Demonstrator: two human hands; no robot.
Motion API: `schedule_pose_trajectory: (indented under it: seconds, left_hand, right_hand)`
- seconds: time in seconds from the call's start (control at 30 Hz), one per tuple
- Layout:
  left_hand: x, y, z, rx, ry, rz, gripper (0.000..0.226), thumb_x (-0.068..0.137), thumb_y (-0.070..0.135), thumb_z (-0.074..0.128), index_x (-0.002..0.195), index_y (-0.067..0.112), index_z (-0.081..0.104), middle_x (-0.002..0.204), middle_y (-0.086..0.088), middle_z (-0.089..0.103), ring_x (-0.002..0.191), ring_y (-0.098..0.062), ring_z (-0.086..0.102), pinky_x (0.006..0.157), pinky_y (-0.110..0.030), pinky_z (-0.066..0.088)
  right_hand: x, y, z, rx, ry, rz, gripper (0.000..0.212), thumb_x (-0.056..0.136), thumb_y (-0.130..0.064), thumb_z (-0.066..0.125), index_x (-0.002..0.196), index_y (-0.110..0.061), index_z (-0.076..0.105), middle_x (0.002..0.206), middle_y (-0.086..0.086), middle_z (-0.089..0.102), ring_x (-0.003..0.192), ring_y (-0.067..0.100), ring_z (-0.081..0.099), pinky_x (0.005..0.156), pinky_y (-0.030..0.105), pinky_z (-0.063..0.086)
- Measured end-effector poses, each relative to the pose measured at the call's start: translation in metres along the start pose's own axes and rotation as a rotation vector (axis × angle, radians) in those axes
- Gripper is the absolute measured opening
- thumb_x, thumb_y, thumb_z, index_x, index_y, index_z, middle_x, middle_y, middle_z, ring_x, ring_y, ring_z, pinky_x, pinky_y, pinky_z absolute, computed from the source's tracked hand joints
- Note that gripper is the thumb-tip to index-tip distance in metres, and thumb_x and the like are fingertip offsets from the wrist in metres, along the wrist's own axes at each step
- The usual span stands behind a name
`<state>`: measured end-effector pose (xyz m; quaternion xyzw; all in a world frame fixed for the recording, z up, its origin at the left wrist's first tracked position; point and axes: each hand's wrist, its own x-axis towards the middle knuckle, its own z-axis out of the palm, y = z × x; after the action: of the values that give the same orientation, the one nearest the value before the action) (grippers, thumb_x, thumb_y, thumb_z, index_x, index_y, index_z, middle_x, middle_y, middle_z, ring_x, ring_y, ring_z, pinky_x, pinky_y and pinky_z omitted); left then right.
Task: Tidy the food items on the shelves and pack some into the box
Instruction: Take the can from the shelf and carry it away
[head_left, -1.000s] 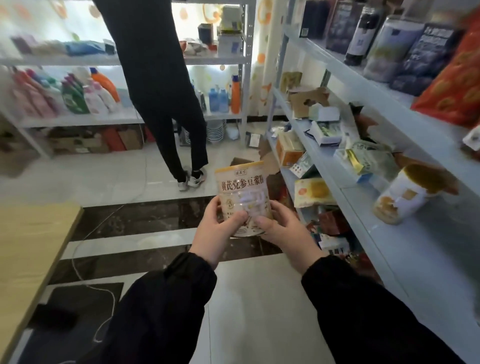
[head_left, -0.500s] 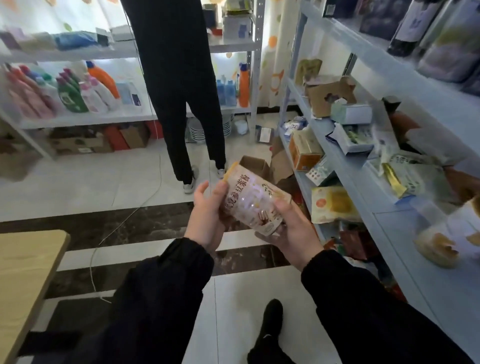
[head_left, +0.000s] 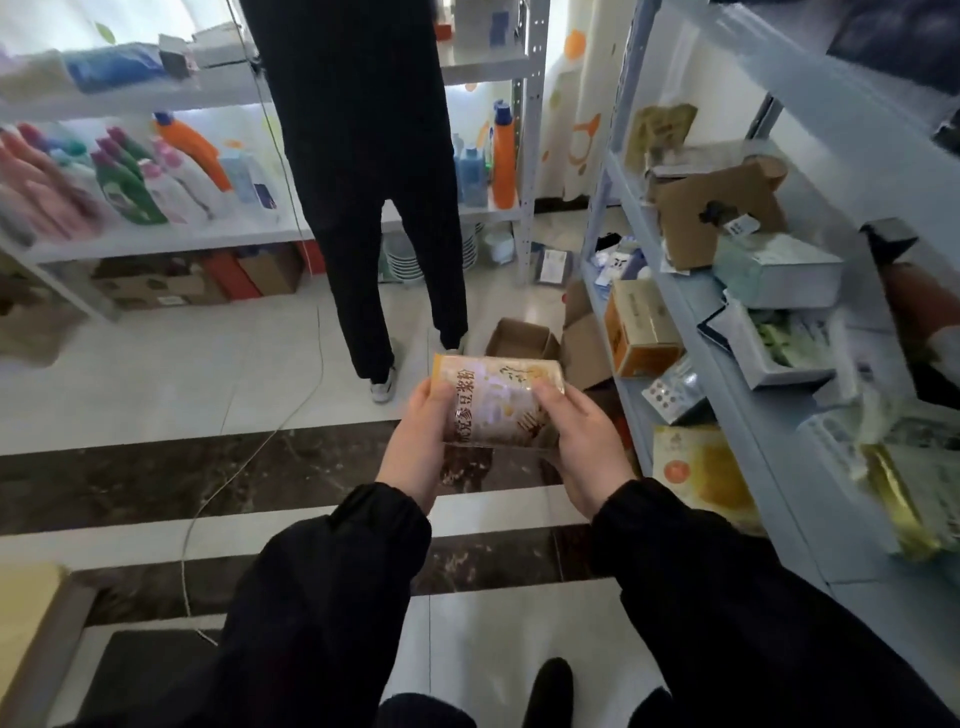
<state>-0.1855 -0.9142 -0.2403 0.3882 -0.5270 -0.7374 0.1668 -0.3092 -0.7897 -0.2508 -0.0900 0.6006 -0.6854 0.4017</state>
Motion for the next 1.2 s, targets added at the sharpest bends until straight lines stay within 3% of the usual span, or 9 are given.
schedule_pose_trajectory:
  seconds: [0.17, 0.33, 0.47, 0.63, 0.77, 0.93, 1.07, 1.13, 1.2]
  left_hand:
    - [0.06, 0.003, -0.018, -0.04, 0.065, -0.046, 0.039, 0.108, 0.046, 0.043, 0.132, 0.022, 0.063, 0.113, -0.004, 0.078, 0.105, -0.02, 0.075, 0.089, -0.038, 0.056]
    - [0.138, 0.02, -0.039, 0.004, 0.107, -0.041, 0.048, 0.094, 0.055, 0.047, 0.128, 0.027, 0.065, 0.11, -0.001, 0.079, 0.103, -0.021, 0.075, 0.097, -0.05, 0.057]
    - [0.216, 0.041, -0.058, -0.01, 0.055, -0.12, 0.058, 0.084, 0.063, 0.052, 0.126, 0.026, 0.07, 0.114, -0.007, 0.078, 0.108, -0.028, 0.074, 0.102, -0.059, 0.054]
    - [0.303, 0.063, -0.062, 0.021, 0.027, -0.152, 0.061, 0.078, 0.064, 0.059, 0.124, 0.026, 0.07, 0.115, -0.003, 0.078, 0.111, -0.024, 0.073, 0.106, -0.052, 0.052]
    - [0.362, 0.073, -0.047, 0.052, -0.009, -0.182, 0.049, 0.084, 0.057, 0.058, 0.12, 0.026, 0.071, 0.114, -0.002, 0.078, 0.111, -0.021, 0.073, 0.107, -0.048, 0.052]
    - [0.445, 0.079, -0.004, 0.182, -0.057, -0.171, 0.059, 0.081, 0.071, 0.05, 0.122, 0.033, 0.07, 0.116, 0.001, 0.077, 0.113, -0.02, 0.072, 0.106, -0.048, 0.052]
    - [0.532, 0.077, 0.027, 0.316, -0.047, -0.204, 0.063, 0.083, 0.074, 0.047, 0.123, 0.031, 0.069, 0.115, -0.002, 0.077, 0.11, -0.025, 0.072, 0.103, -0.054, 0.053]
    - [0.566, 0.083, 0.041, 0.396, -0.033, -0.184, 0.058, 0.091, 0.072, 0.044, 0.123, 0.029, 0.067, 0.111, 0.002, 0.076, 0.107, -0.021, 0.072, 0.098, -0.048, 0.056]
    - [0.597, 0.087, 0.052, 0.447, -0.009, -0.148, 0.039, 0.105, 0.057, 0.04, 0.117, 0.029, 0.063, 0.103, 0.009, 0.071, 0.102, -0.015, 0.069, 0.089, -0.034, 0.053]
  right_hand:
    - [0.062, 0.003, 0.02, -0.028, -0.012, 0.054, 0.032, 0.104, -0.036, 0.06, 0.132, -0.024, 0.068, 0.122, 0.005, 0.076, 0.114, 0.025, 0.072, 0.101, 0.05, 0.057]
    - [0.135, -0.002, 0.057, -0.048, 0.064, 0.113, 0.027, 0.108, -0.029, 0.055, 0.129, -0.02, 0.069, 0.115, 0.007, 0.078, 0.106, 0.024, 0.075, 0.094, 0.05, 0.061]
    - [0.2, -0.016, 0.08, -0.092, 0.125, 0.128, 0.019, 0.106, -0.028, 0.058, 0.118, -0.03, 0.072, 0.114, 0.0, 0.078, 0.107, 0.018, 0.074, 0.098, 0.046, 0.06]
    - [0.272, -0.027, 0.095, -0.087, 0.201, 0.135, 0.024, 0.104, -0.028, 0.058, 0.122, -0.027, 0.073, 0.114, -0.002, 0.078, 0.108, 0.018, 0.074, 0.099, 0.049, 0.059]
    - [0.317, -0.032, 0.087, -0.091, 0.254, 0.173, 0.02, 0.101, -0.031, 0.06, 0.116, -0.035, 0.073, 0.114, -0.005, 0.078, 0.109, 0.016, 0.074, 0.097, 0.044, 0.06]
    - [0.397, -0.045, 0.052, -0.089, 0.289, 0.225, 0.046, 0.073, -0.042, 0.067, 0.119, -0.035, 0.074, 0.116, -0.004, 0.077, 0.111, 0.019, 0.073, 0.099, 0.049, 0.058]
    - [0.477, -0.058, 0.025, -0.06, 0.303, 0.259, 0.037, 0.078, -0.03, 0.064, 0.113, -0.031, 0.074, 0.113, -0.003, 0.078, 0.109, 0.02, 0.073, 0.099, 0.05, 0.059]
    - [0.517, -0.061, 0.014, -0.063, 0.305, 0.295, 0.037, 0.079, -0.027, 0.062, 0.114, -0.031, 0.074, 0.113, -0.003, 0.078, 0.11, 0.02, 0.073, 0.099, 0.05, 0.059]
    - [0.556, -0.06, 0.005, -0.096, 0.292, 0.308, 0.043, 0.079, -0.033, 0.063, 0.12, -0.03, 0.074, 0.115, -0.004, 0.078, 0.111, 0.02, 0.073, 0.097, 0.05, 0.06]
